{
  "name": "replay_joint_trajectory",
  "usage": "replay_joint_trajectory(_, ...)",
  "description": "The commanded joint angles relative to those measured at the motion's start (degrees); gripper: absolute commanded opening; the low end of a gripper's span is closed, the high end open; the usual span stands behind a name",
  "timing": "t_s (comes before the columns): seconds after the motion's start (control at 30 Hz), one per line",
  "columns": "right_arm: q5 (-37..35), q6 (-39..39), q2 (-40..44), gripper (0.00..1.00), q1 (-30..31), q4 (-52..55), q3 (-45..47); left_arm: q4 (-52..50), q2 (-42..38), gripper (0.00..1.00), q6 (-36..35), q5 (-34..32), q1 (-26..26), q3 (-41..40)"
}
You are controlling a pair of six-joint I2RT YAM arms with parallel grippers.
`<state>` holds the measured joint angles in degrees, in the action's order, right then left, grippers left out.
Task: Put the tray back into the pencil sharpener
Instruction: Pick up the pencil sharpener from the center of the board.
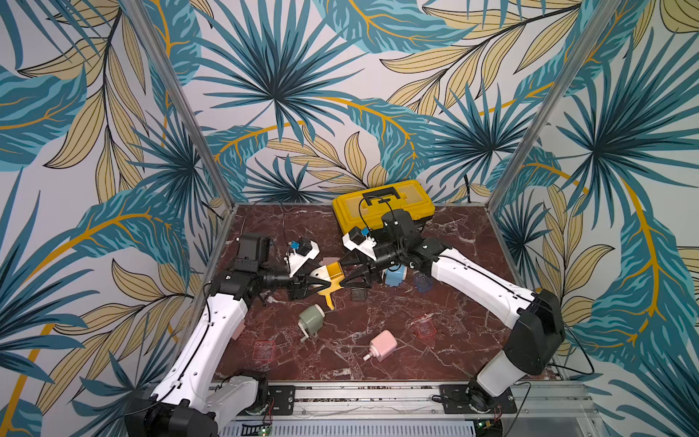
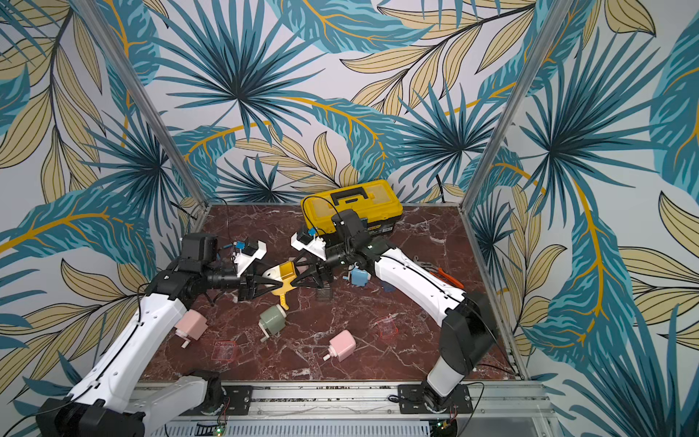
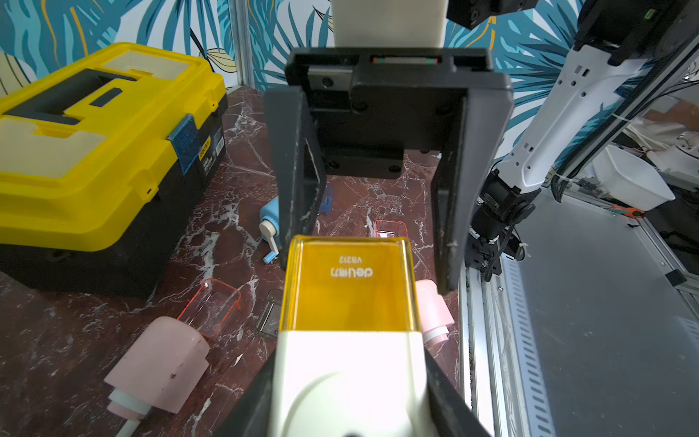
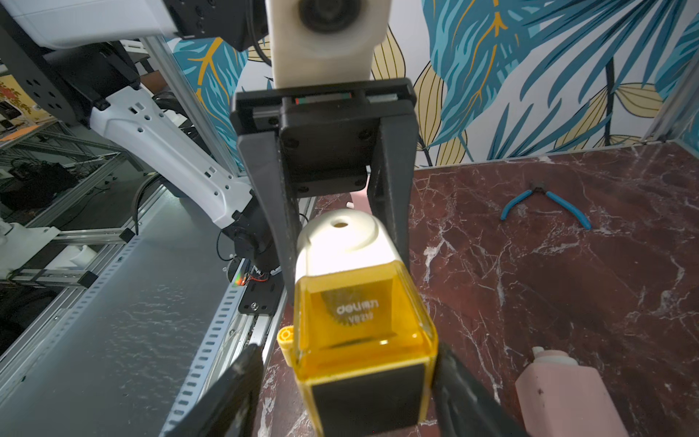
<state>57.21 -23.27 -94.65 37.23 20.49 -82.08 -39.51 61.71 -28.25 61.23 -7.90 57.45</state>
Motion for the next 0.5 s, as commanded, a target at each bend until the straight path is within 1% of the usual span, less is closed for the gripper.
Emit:
replay_joint_trajectory(0.0,2.9,-3.6,-1.1,0.68,1.0,4.2,-1.0,0.3,-0.4,0.08,-0.5,2.5,-0.4,2.0)
replay_joint_trajectory(0.13,3.1,-4.0,-2.3,0.64,1.5,4.2,-1.8,0.2,-0.2,0.08,-0.1,2.8,-0.4,2.3)
replay_joint_trajectory(0.33,3.9,-3.5,-3.0,0.54,1.6,3.3,-2.2,0.0,-0.2,0.11,0.7,2.3,-0.4,2.4)
replay_joint_trajectory(0.43,4.8,-2.3,-3.3,0.46,1.7,2.2,-2.1,0.0,-0.3,0.16,1.7,2.0,-0.4,2.5)
replay_joint_trajectory(0.47,5.3,-1.7,-3.3,0.43,1.7,1.7,-2.1,0.0,-0.4,0.2,2.0,1.8,-0.4,2.5)
